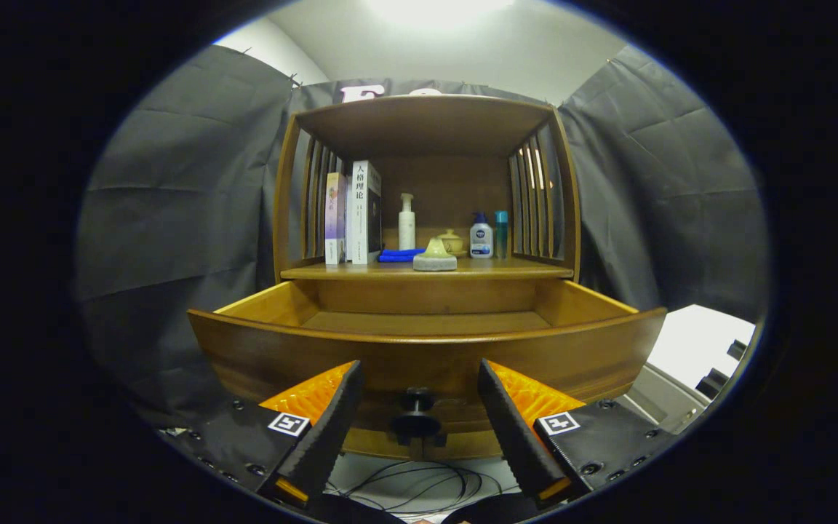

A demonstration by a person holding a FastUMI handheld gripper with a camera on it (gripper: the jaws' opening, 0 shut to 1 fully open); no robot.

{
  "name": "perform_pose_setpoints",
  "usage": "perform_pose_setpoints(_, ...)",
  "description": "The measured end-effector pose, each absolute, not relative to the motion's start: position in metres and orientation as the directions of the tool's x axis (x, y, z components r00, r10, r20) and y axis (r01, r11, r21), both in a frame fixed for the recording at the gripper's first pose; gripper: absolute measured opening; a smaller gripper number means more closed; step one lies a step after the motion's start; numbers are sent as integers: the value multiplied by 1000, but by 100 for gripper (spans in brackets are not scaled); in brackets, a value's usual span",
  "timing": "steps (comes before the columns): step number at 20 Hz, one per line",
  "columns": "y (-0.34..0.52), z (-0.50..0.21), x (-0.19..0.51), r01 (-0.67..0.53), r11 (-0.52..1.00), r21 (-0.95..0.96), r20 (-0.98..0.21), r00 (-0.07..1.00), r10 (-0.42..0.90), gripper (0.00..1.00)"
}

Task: Pull open the drawer, take out the items inside it, and place them on the countertop above the cabinet.

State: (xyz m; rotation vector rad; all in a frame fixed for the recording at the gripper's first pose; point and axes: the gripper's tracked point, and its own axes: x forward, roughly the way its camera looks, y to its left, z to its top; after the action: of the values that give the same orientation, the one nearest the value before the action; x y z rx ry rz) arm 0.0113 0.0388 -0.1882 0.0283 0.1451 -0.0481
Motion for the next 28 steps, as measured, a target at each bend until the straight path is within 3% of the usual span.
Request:
perform_pose_setpoints(5, 29, -211, 27, 93, 995, 31, -199, 976, -85, 98)
perform_pose_setpoints(16, 36, -209, 50, 60, 992, 108, -209, 977, -36, 98)
perform_pose_setpoints(28, 36, -196, 148, 91, 992, 84, -196, 978, -73, 97)
